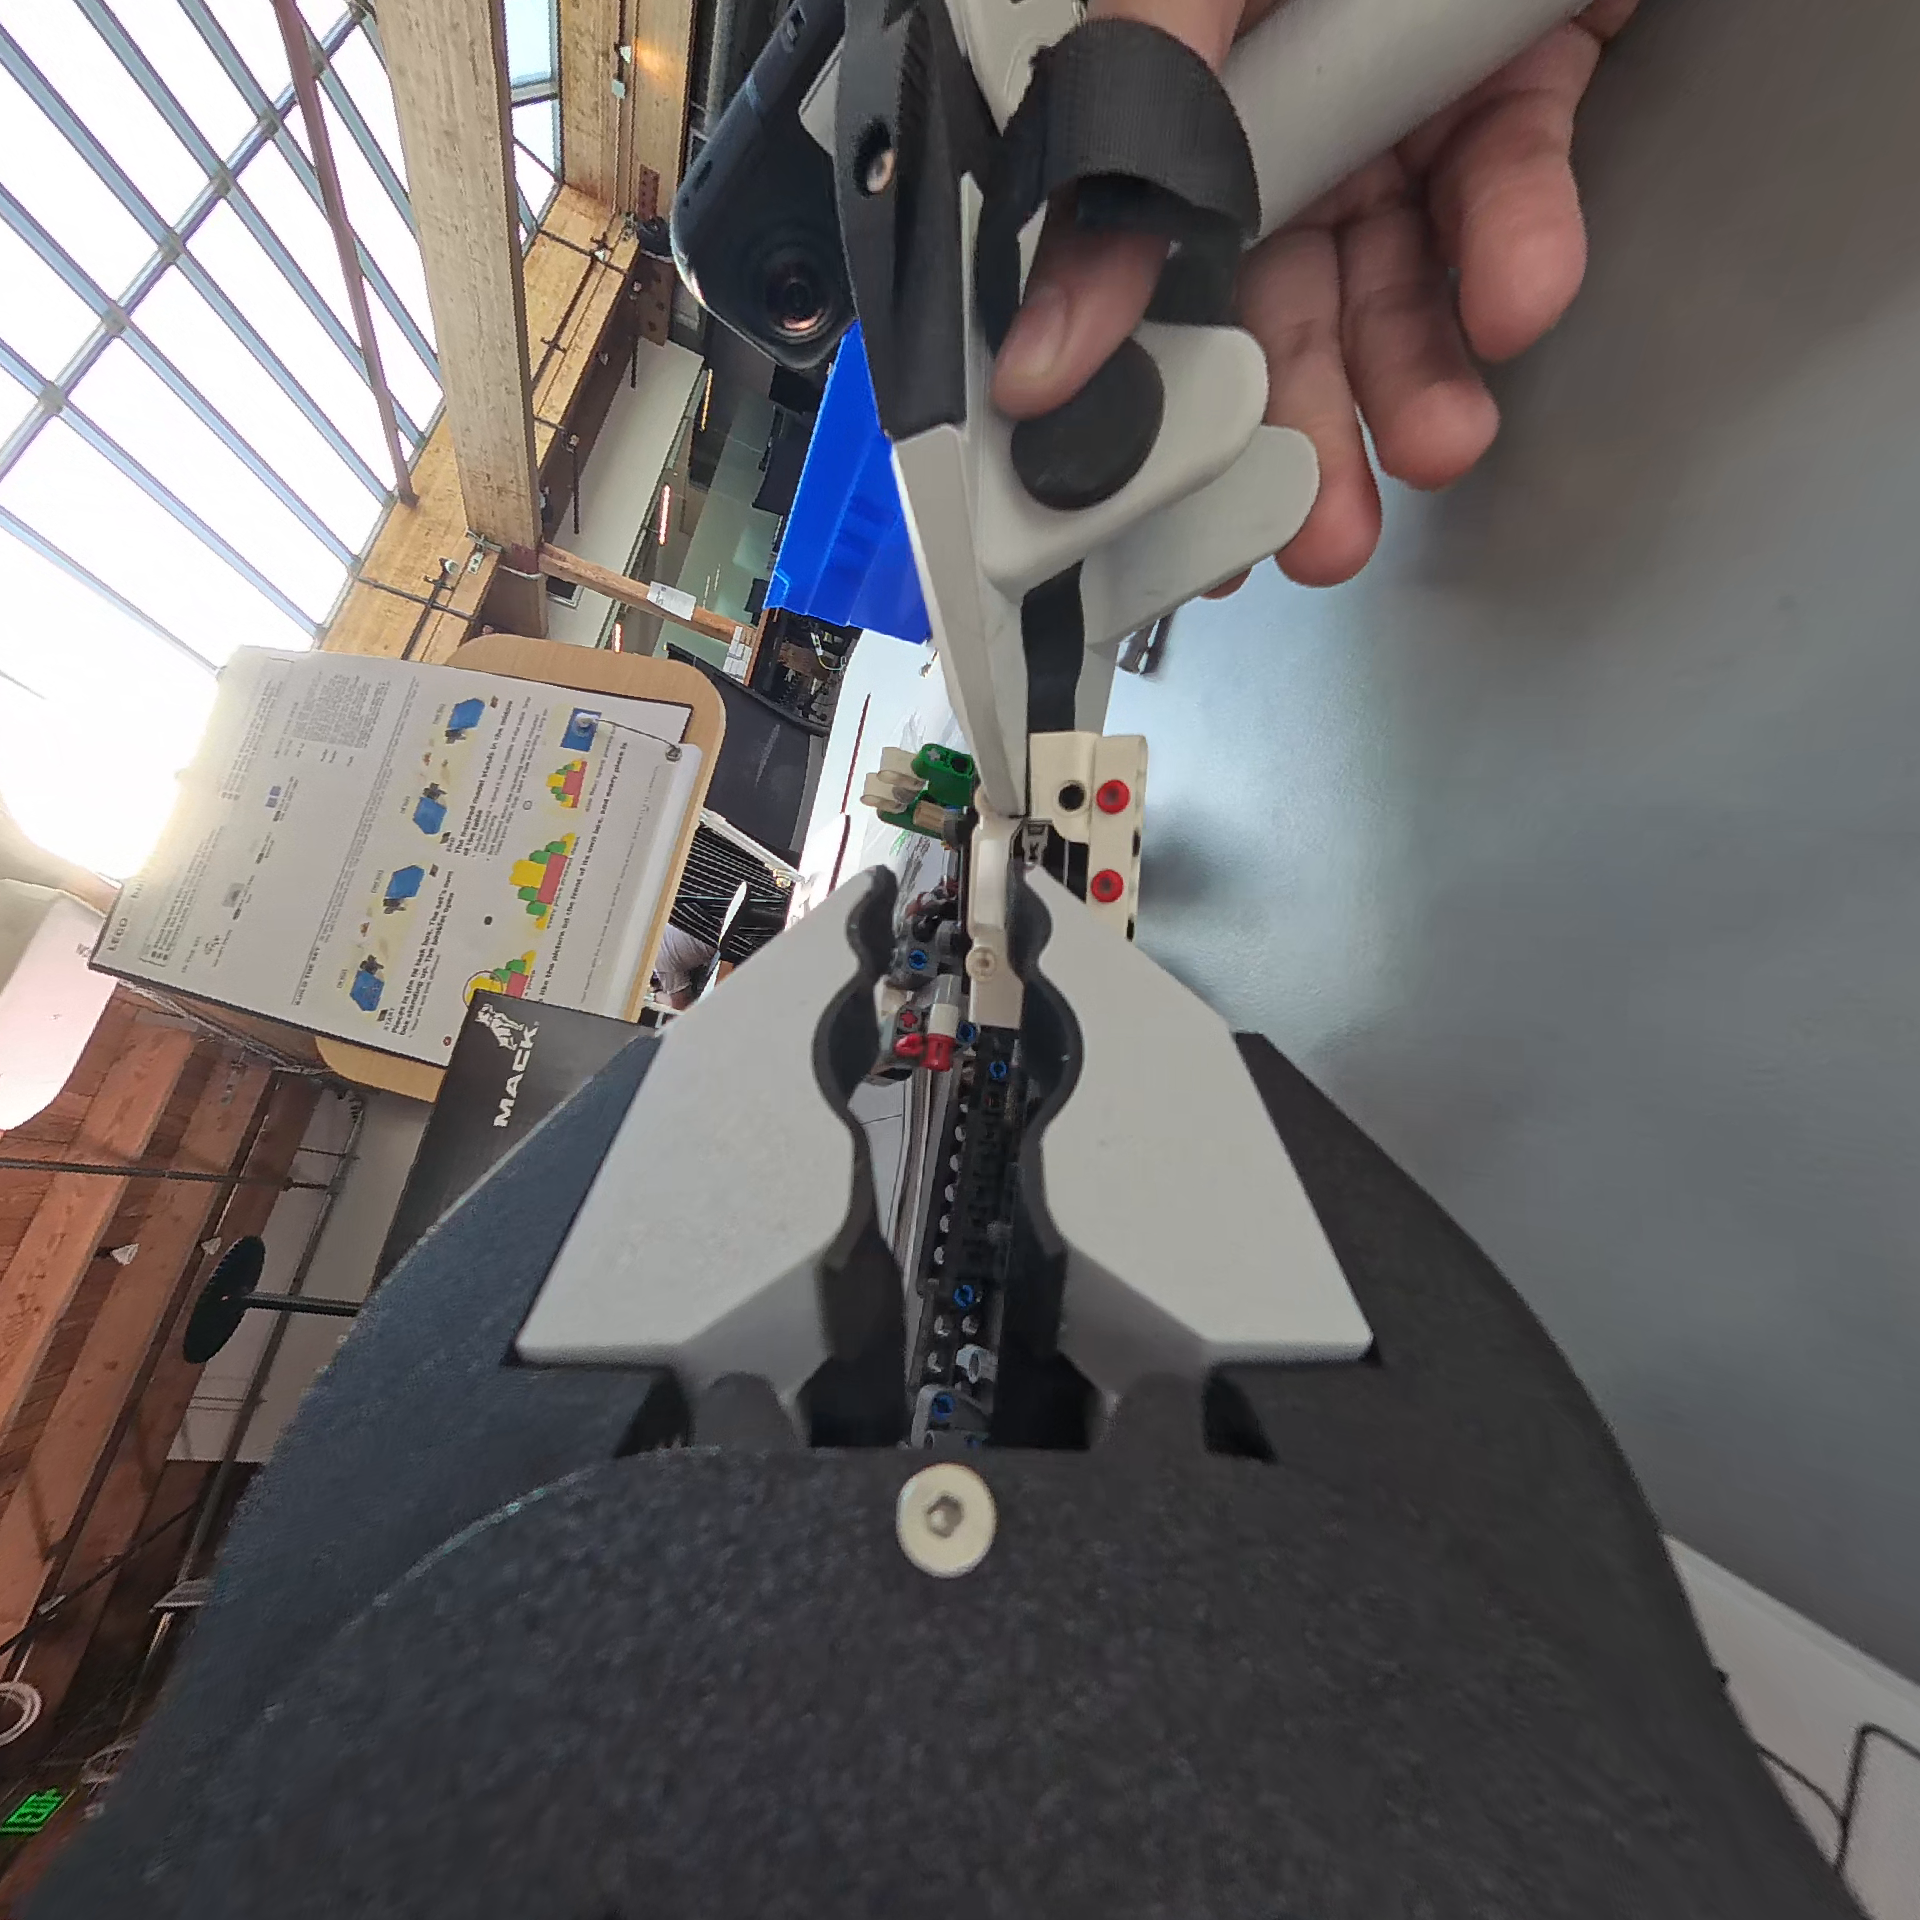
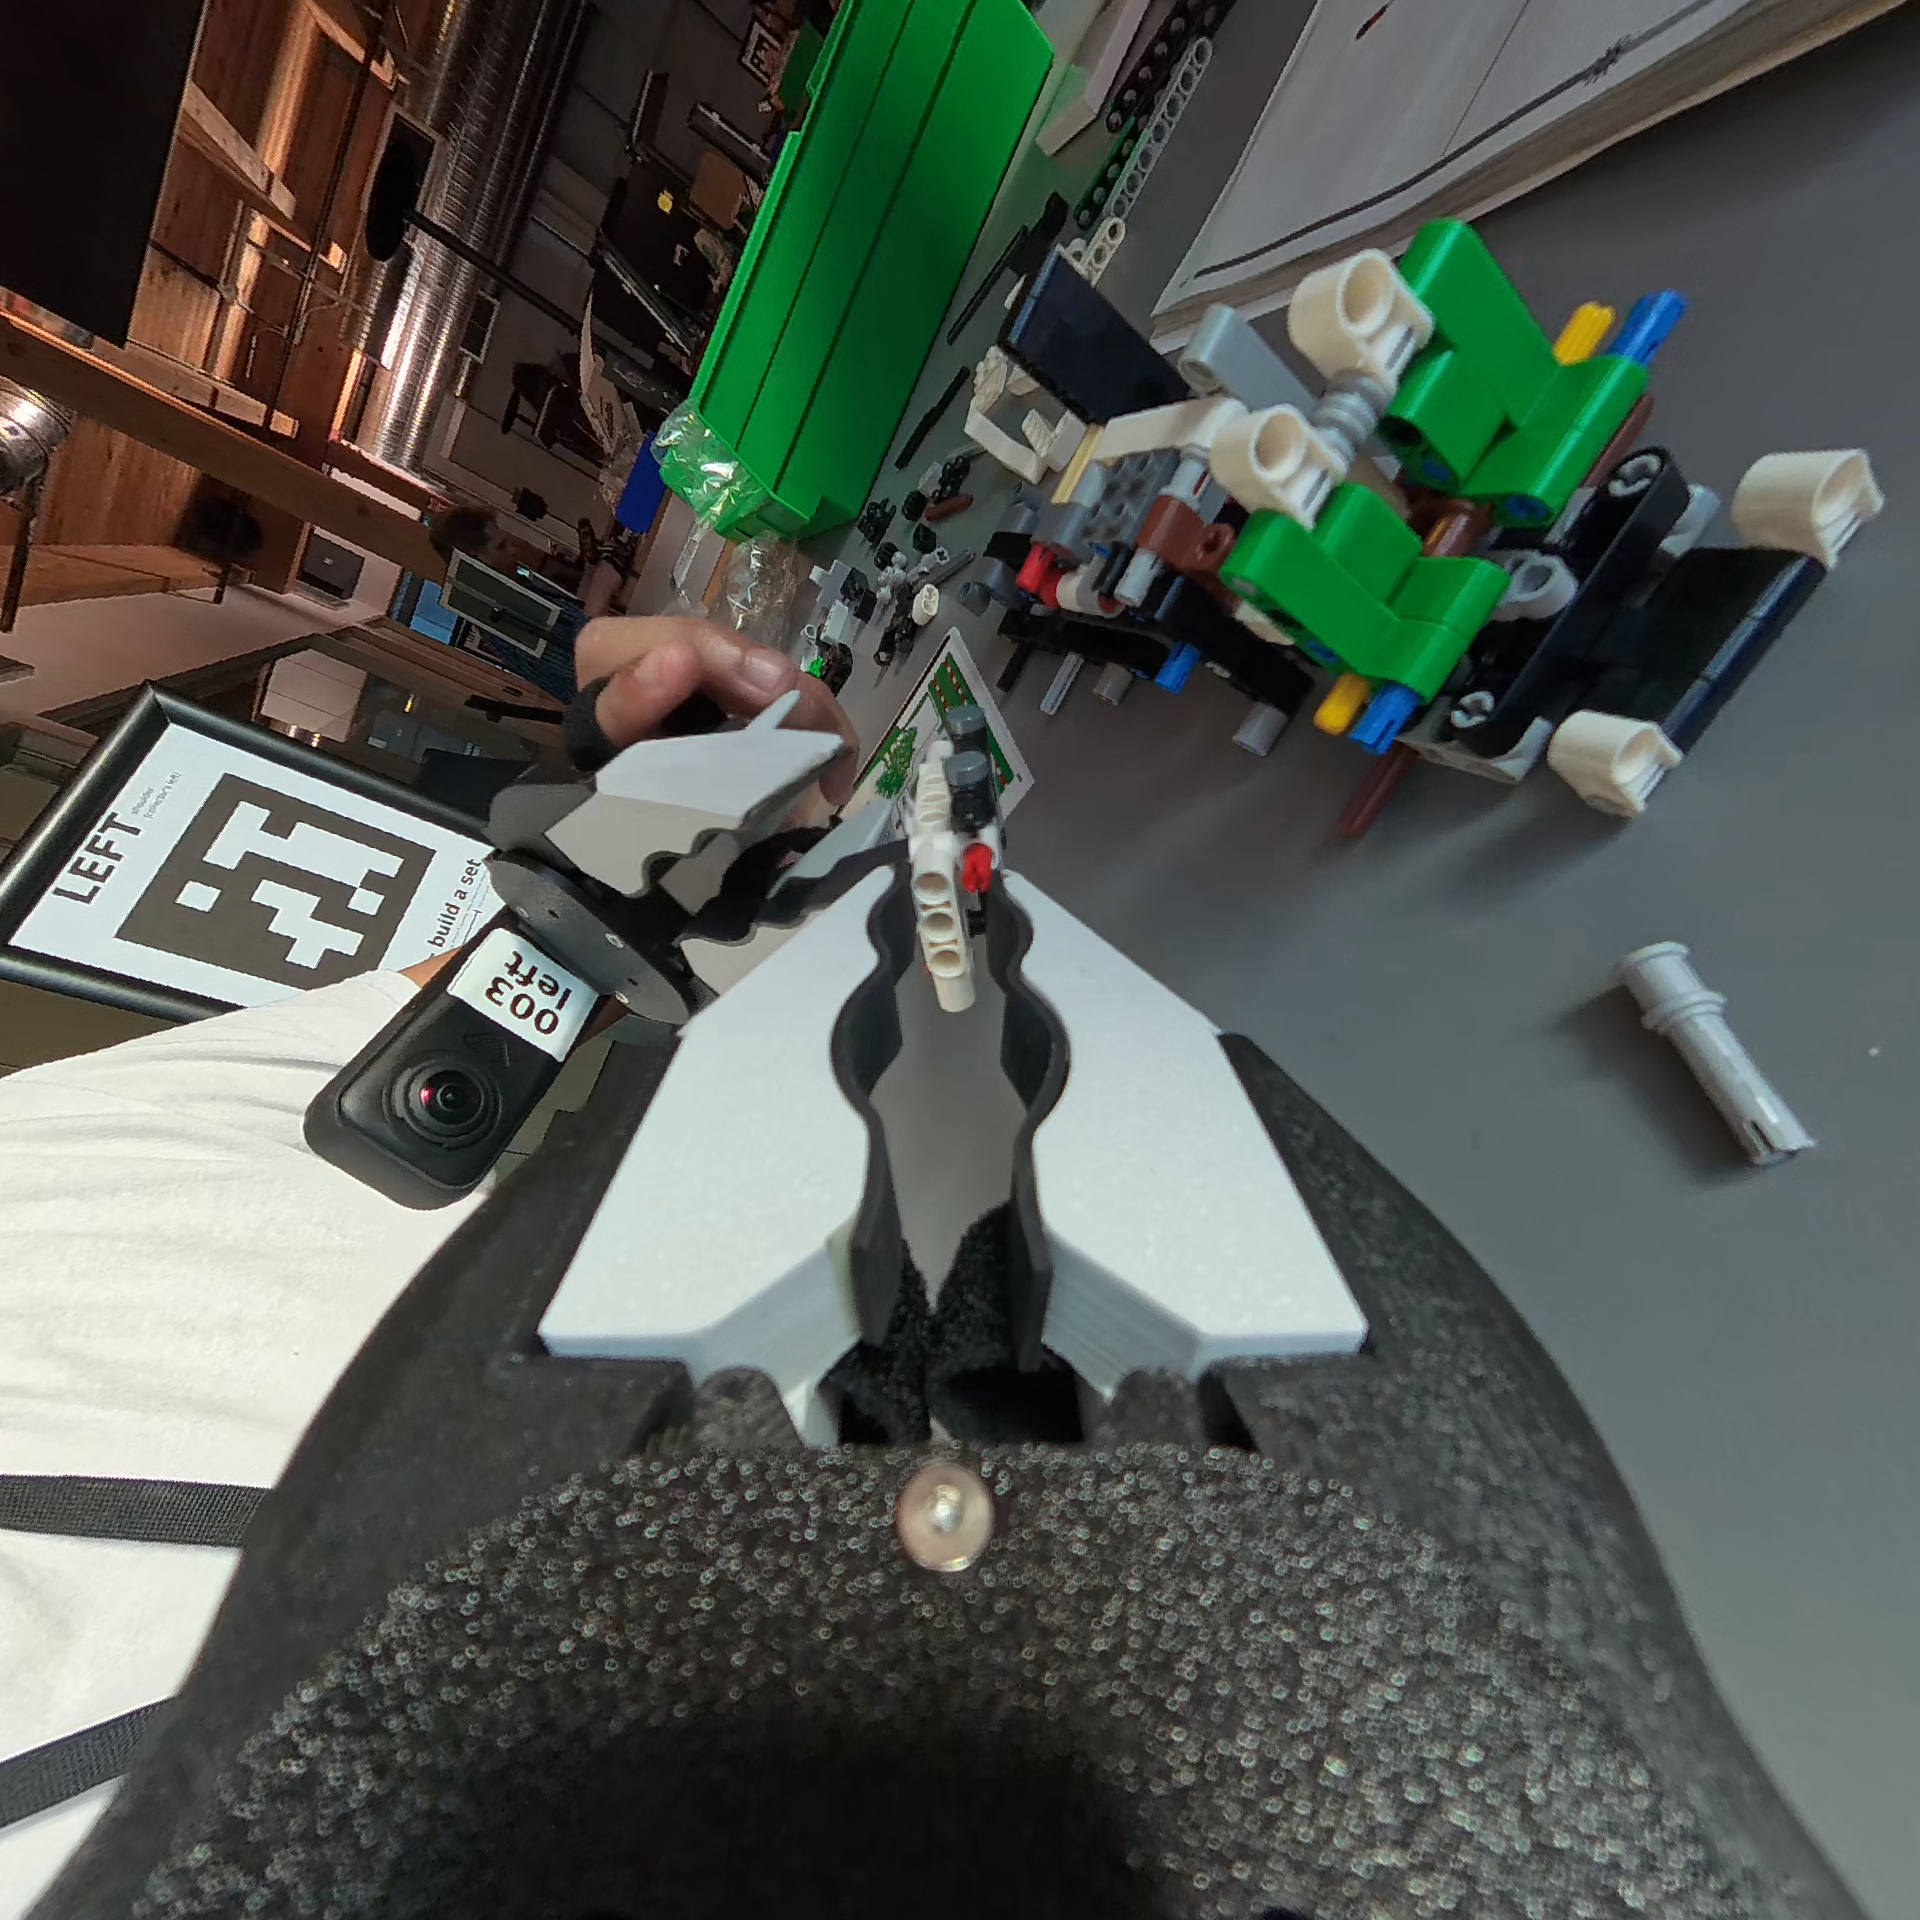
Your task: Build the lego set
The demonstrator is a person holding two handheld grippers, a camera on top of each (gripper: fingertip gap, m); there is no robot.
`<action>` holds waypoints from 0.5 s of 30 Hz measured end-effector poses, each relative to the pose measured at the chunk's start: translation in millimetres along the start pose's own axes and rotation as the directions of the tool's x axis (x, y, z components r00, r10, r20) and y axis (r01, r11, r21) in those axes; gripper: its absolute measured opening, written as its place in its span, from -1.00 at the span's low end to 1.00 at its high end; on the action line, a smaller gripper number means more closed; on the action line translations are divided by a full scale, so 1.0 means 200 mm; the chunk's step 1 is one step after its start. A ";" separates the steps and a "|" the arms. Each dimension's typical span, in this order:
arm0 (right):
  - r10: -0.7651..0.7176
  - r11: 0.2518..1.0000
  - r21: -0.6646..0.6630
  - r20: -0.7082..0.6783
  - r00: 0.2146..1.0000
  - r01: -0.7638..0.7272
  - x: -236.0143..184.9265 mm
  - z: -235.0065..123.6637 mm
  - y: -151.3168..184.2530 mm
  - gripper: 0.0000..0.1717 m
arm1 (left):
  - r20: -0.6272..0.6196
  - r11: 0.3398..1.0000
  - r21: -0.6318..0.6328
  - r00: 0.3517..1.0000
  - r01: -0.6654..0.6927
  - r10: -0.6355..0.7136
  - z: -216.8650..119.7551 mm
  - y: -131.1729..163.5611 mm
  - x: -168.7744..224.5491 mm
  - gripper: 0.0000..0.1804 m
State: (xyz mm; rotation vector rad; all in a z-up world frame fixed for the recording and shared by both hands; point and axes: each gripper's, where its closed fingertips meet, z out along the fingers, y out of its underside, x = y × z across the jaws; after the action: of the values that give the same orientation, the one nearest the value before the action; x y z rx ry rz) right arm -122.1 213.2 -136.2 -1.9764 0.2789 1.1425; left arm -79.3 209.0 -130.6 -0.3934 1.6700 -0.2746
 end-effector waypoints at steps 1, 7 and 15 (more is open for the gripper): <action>-0.002 1.000 0.002 -0.001 1.000 0.002 0.00 0.00 0.00 -0.87 | -0.002 1.000 0.000 1.000 0.007 -0.007 0.00 0.00 0.00 -0.79; -0.001 1.000 0.003 -0.002 1.000 0.001 0.00 0.00 0.00 -0.87 | -0.012 1.000 0.000 1.000 0.010 -0.010 0.00 0.00 0.00 -0.79; 0.019 0.998 0.057 0.067 0.998 -0.023 -0.04 -0.02 -0.05 -0.88 | -0.032 0.987 0.027 0.987 0.161 -0.160 -0.02 0.01 -0.06 -0.68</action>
State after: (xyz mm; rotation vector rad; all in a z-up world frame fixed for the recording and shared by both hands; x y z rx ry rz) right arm -118.3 214.3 -123.7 -1.8856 0.2947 1.1980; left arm -82.1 215.5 -119.1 -0.5052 1.6636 -0.4257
